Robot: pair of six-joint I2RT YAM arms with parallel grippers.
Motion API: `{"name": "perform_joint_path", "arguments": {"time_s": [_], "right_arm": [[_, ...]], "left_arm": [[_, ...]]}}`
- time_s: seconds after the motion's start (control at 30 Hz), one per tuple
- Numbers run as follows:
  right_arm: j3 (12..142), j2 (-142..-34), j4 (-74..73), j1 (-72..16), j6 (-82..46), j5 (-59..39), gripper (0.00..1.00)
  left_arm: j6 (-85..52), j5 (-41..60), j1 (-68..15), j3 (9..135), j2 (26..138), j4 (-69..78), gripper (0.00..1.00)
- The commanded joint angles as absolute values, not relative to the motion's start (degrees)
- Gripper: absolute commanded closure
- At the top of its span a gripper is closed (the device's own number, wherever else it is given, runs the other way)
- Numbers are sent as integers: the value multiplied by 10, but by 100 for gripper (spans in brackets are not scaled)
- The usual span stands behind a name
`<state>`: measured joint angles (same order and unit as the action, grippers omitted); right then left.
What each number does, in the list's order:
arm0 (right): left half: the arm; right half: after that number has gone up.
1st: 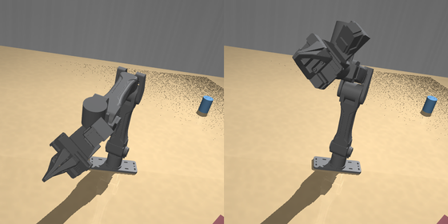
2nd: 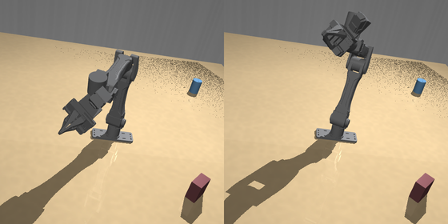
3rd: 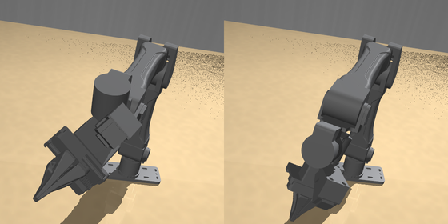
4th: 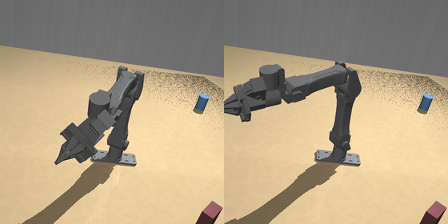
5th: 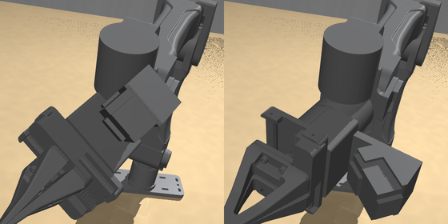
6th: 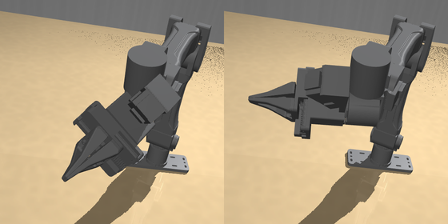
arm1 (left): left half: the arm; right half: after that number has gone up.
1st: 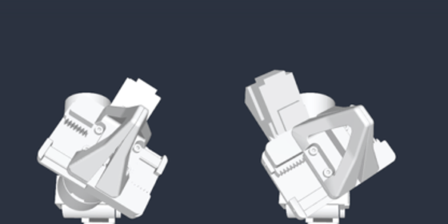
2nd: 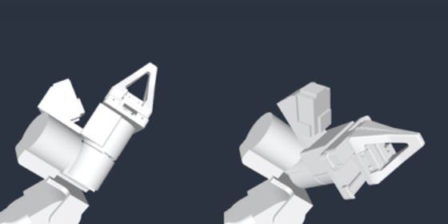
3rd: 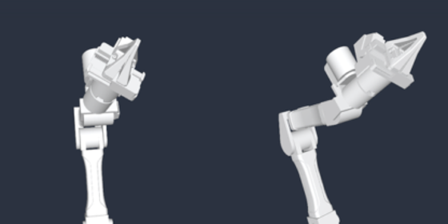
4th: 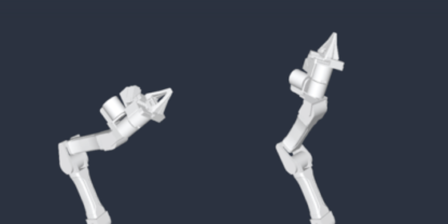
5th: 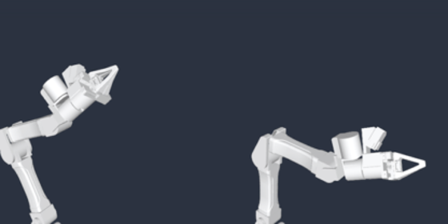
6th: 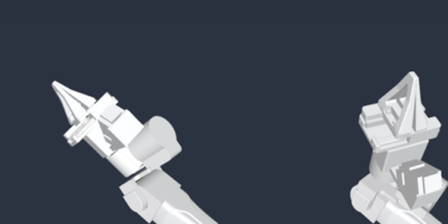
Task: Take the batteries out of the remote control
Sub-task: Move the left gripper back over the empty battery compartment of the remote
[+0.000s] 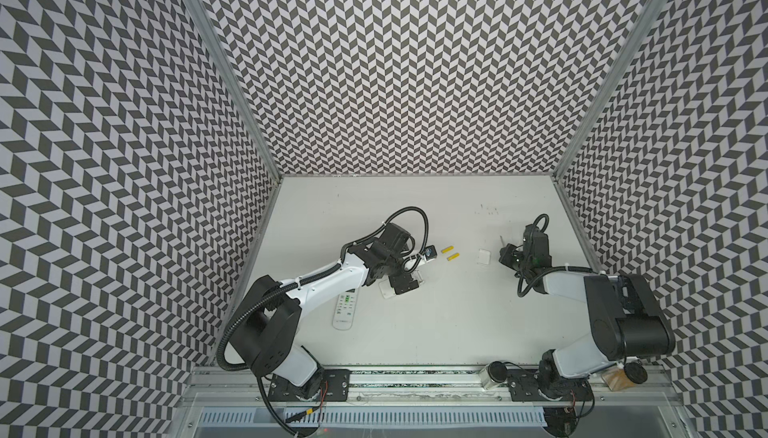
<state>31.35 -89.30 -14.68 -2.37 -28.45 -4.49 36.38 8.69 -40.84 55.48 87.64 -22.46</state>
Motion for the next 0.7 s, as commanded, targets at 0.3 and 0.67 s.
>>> {"name": "perform_joint_path", "arguments": {"time_s": [0.3,0.67], "right_arm": [[322,-891,-138,-19,-281,-35,73],[322,-816,-115,-19,-267,-25,62]], "left_arm": [[392,85,-414,515,869,-215,0],[402,69,-422,493,900,-206,0]]}}
